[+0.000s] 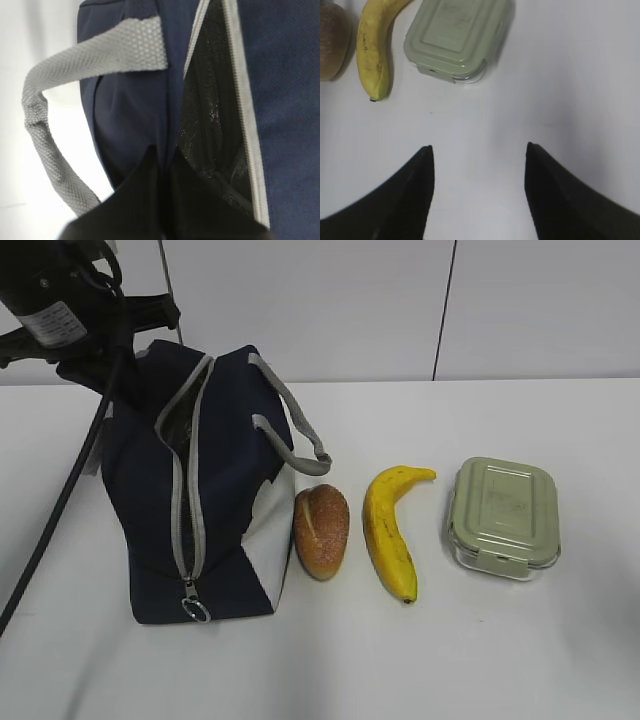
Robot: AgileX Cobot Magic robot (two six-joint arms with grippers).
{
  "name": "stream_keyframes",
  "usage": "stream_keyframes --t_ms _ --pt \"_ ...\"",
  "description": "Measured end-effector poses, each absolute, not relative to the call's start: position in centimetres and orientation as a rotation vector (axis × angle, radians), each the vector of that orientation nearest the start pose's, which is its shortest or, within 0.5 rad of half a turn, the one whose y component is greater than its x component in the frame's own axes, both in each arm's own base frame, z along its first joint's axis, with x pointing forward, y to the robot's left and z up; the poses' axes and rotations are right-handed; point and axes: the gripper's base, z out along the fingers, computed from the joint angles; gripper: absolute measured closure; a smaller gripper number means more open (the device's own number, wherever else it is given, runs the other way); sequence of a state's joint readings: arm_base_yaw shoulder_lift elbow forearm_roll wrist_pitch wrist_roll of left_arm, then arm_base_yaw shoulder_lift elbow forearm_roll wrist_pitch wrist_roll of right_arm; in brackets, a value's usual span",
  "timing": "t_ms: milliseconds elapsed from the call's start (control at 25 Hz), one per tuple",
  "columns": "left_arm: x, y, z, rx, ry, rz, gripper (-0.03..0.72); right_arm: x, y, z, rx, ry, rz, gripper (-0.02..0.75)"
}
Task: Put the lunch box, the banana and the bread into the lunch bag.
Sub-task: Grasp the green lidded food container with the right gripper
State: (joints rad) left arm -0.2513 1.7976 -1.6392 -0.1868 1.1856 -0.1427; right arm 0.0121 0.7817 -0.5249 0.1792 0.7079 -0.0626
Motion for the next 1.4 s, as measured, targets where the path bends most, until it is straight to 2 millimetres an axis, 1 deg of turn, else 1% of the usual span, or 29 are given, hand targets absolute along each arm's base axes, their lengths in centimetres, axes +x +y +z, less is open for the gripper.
stream_keyframes --t_ms 120,200,240,320,440,560,680,760,840,920,1120,1280,1400 --pt "36.5 -11.0 30.8 0.094 2.849 -0.346 0.689 15.8 2.1 25.3 -0.044 2.495 0.290 0.295" --pt "36.5 -11.0 30.8 0.094 2.849 -0.346 0.689 17.4 2.7 25.4 -0.098 2.499 0.360 0.295" --pt "36.5 -11.0 30.8 0.094 2.849 -0.346 0.689 18.0 2.8 25.4 -0.120 2.503 0.370 0.295" --pt "36.5 -11.0 30.8 0.094 2.849 -0.346 0.689 20.0 3.0 25.5 -0.150 2.520 0.391 0.295" --pt "36.5 -11.0 30.8 0.094 2.849 -0.346 0.689 22.3 3.1 25.4 -0.203 2.532 0.396 0.295" --pt "36.5 -11.0 30.8 0.094 2.849 -0.346 0.689 23.9 3.0 25.3 -0.221 2.522 0.430 0.295" --pt "36.5 -11.0 30.8 0.094 2.848 -0.345 0.689 25.1 1.5 24.8 -0.168 2.513 0.478 0.295" --pt "36.5 -11.0 30.8 0.094 2.848 -0.345 0.689 25.7 -0.1 24.2 -0.077 2.498 0.529 0.295" --pt "36.5 -11.0 30.8 0.094 2.848 -0.345 0.689 26.3 -1.2 23.7 -0.019 2.474 0.575 0.295" --pt "36.5 -11.0 30.8 0.094 2.848 -0.345 0.689 27.2 -1.7 23.0 0.012 2.472 0.629 0.295" --pt "36.5 -11.0 30.8 0.094 2.848 -0.345 0.689 29.7 -2.8 20.6 0.026 2.539 0.760 0.295" --pt "36.5 -11.0 30.8 0.094 2.848 -0.345 0.689 31.4 -4.2 19.6 0.049 2.561 0.833 0.295" --pt "36.5 -11.0 30.8 0.094 2.848 -0.345 0.689 32.1 -5.4 18.9 0.087 2.571 0.857 0.295"
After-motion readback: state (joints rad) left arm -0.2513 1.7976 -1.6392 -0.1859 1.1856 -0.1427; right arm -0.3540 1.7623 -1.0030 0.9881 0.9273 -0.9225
